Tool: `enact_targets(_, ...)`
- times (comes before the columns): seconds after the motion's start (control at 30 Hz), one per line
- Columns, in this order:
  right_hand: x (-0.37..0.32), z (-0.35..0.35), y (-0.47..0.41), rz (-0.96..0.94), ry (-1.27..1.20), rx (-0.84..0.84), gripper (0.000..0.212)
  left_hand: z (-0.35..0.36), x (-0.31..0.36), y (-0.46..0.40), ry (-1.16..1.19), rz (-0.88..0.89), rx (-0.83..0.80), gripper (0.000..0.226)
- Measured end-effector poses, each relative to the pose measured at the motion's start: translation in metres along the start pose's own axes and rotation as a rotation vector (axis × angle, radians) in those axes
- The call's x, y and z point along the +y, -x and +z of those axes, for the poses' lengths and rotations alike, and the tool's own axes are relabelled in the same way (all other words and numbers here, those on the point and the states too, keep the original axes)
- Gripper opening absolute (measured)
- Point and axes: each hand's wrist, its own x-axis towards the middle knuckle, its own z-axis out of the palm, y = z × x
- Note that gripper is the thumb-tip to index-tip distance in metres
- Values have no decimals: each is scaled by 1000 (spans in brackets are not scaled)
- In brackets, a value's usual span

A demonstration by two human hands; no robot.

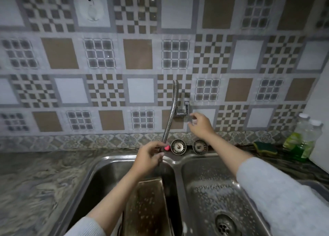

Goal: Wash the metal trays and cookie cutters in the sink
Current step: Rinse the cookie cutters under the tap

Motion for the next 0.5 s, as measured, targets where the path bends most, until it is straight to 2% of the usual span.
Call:
enact_targets(0.13,8,14,-57,10,-53,42,43,-4,-7,-15,106,-70,-66,30)
enact_targets(0.23,10,20,-84,38,-185,104,45,-8,-7,-21,121,-92,-99,24)
enact_targets(0.37,13,28,-93,67,-379,199,41,-10,-11,-23,137,-84,-105,33)
enact_targets(0.5,28,33,-70,-71,-239,216,19,-11,-18,-23,145,-94,-84,25)
